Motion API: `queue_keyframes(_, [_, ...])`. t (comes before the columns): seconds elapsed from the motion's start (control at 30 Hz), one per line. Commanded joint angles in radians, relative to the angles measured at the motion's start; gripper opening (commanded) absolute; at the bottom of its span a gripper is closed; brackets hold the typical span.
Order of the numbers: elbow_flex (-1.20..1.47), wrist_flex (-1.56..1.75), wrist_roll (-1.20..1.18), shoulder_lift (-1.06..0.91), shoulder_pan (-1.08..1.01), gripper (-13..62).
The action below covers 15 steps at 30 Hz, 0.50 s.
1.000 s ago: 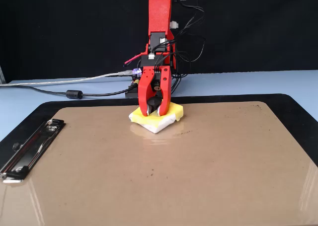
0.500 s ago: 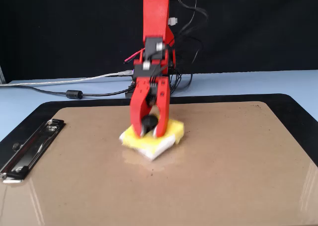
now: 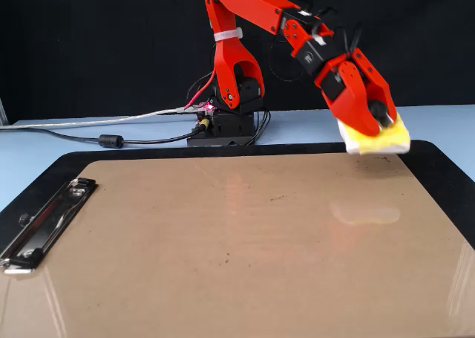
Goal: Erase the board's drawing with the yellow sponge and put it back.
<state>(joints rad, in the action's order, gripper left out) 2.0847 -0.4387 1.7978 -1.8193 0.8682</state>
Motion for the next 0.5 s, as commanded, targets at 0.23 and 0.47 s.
queue_keyframes(0.23, [-0.086,0.176,0.032,0.164,0.078,15.8])
queue_keyframes(0.47, [-0.092,0.098,0.049,0.067,0.095,32.6])
